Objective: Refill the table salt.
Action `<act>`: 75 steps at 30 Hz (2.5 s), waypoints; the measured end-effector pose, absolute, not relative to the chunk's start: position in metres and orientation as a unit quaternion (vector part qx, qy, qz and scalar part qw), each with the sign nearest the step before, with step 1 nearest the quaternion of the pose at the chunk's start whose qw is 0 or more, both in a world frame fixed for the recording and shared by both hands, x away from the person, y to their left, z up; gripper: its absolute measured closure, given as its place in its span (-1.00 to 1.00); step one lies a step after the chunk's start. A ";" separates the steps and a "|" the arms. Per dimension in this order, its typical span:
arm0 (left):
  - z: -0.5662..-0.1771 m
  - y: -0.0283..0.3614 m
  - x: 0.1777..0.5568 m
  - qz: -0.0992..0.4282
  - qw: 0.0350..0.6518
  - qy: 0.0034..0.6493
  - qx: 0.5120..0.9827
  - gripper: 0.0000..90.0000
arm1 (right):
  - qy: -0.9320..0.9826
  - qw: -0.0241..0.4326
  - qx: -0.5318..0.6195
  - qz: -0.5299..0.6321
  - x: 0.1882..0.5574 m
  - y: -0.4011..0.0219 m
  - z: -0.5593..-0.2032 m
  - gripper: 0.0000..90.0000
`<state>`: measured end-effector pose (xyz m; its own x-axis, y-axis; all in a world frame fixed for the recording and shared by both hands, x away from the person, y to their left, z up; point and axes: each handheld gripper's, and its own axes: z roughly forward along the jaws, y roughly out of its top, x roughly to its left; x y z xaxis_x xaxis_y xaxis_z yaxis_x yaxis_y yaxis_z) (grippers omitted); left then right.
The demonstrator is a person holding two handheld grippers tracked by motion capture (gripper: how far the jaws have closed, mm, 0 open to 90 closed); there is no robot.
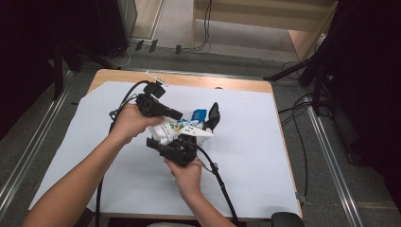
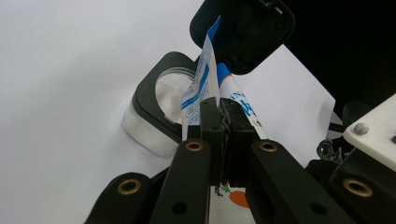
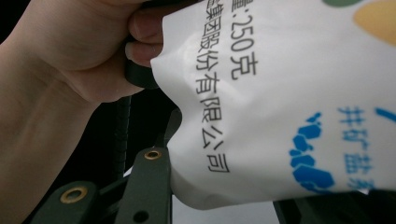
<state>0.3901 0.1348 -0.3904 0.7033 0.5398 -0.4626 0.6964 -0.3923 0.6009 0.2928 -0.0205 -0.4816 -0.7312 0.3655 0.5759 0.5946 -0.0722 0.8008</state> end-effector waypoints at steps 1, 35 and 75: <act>-0.390 0.136 0.390 -0.094 0.406 0.372 0.830 0.99 | -0.675 0.090 -0.356 -0.640 0.293 -0.020 -0.482 0.52; -0.389 0.144 0.392 -0.091 0.412 0.370 0.828 0.99 | -0.669 0.076 -0.360 -0.646 0.294 -0.009 -0.481 0.54; -0.387 0.135 0.392 -0.083 0.410 0.370 0.830 0.99 | -0.673 0.079 -0.357 -0.642 0.295 -0.015 -0.478 0.53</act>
<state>0.3921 0.1350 -0.3869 0.7124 0.5461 -0.4408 0.6819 -0.3900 0.6188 0.2954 -0.0147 -0.4782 -0.7327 0.3787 0.5655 0.5827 -0.0802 0.8087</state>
